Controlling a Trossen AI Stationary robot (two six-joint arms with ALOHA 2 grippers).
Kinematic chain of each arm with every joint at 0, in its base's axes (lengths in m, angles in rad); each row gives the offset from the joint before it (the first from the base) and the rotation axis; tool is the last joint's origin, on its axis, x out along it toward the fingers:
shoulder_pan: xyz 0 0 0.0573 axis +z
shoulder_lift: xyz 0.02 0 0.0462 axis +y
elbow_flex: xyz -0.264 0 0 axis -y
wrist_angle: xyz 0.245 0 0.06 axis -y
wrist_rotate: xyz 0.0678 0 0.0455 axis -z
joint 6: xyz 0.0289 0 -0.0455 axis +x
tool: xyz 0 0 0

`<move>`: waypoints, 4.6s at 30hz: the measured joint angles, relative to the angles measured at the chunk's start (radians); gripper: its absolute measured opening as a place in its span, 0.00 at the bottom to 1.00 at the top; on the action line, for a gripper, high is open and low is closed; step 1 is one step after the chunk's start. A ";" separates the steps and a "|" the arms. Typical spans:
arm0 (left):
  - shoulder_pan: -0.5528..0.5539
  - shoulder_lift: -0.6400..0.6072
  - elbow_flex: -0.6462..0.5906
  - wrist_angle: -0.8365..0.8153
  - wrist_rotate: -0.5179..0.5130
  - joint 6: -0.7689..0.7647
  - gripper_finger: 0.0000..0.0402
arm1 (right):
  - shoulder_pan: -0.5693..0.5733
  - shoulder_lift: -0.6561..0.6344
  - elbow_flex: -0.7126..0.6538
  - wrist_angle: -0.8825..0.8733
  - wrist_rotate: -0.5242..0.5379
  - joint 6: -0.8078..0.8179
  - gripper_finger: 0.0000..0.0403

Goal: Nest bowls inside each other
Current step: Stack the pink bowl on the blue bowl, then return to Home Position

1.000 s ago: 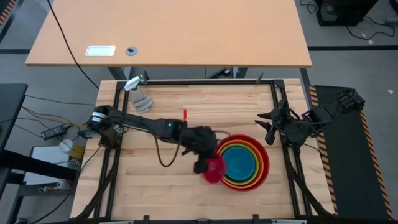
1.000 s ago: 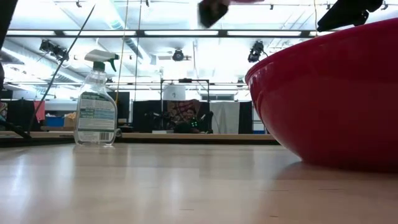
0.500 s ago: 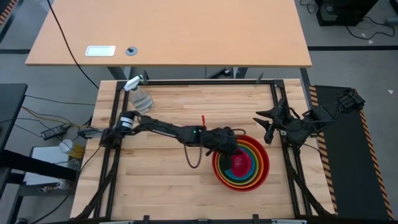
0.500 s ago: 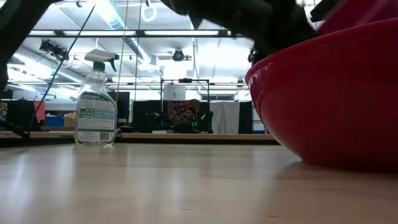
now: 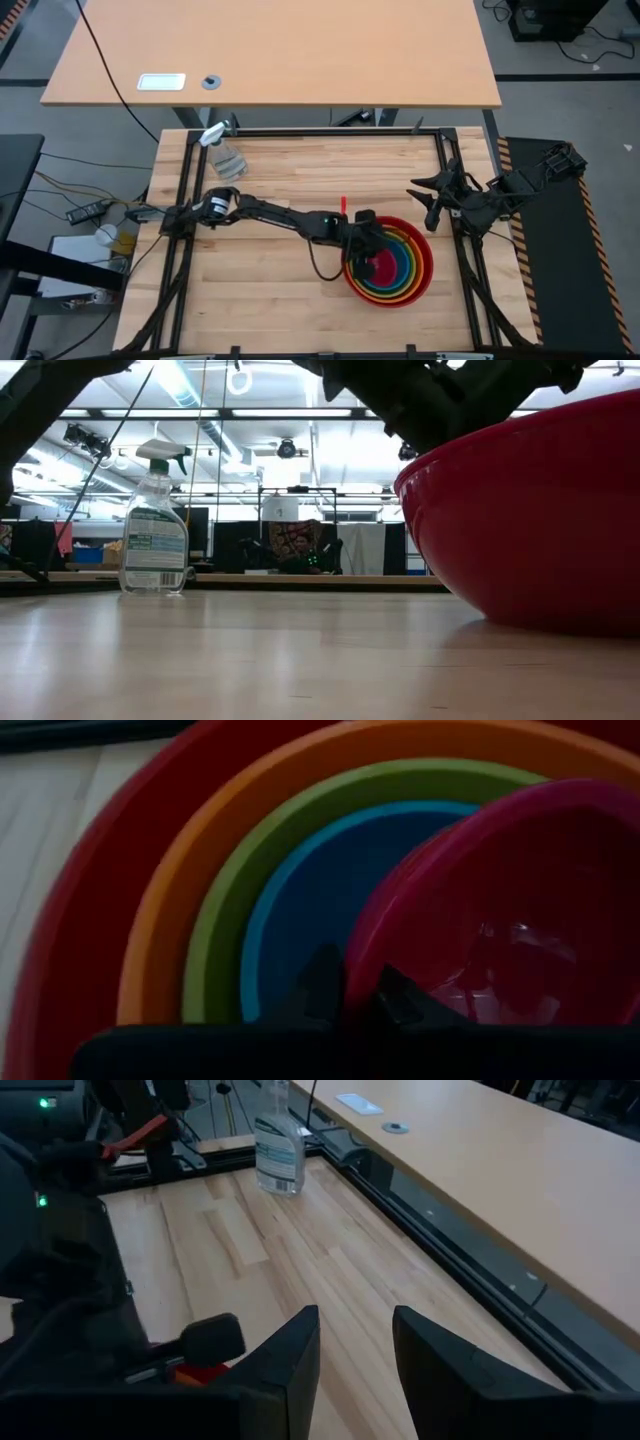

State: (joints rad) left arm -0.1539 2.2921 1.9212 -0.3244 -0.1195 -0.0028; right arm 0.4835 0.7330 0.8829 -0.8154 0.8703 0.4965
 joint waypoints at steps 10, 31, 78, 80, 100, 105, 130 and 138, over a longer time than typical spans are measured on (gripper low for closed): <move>-0.007 0.000 -0.007 -0.002 0.000 0.044 0.26 | 0.000 0.000 0.000 0.002 -0.022 0.001 0.34; -0.074 -0.084 0.019 -0.209 -0.263 0.261 0.34 | 0.000 -0.001 0.000 0.008 -0.003 0.031 0.34; -0.210 -1.762 -1.630 0.371 -0.437 -0.135 0.07 | 0.141 -0.611 -0.476 0.366 -0.029 -0.172 0.34; -0.215 -1.799 -1.636 0.367 -0.437 -0.133 0.07 | 0.141 -0.640 -0.516 0.459 -0.055 -0.213 0.34; -0.339 -1.860 -1.866 0.721 -0.332 -0.159 0.07 | 0.141 -0.675 -0.875 1.150 -0.346 -0.508 0.34; -0.340 -1.906 -1.876 0.714 -0.332 -0.115 0.07 | 0.141 -0.708 -0.874 1.205 -0.354 -0.636 0.34; -0.339 -2.242 -1.913 0.412 -0.305 -0.123 0.07 | 0.068 -0.729 -0.877 1.109 -0.030 -0.527 0.21; -0.338 -2.247 -1.913 0.413 -0.355 -0.172 0.07 | 0.050 -0.729 -0.877 1.170 0.067 -0.342 0.20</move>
State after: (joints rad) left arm -0.4923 0.0448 0.0082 0.0890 -0.4747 -0.1750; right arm 0.5331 0.0040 0.0059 0.3550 0.9369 0.1541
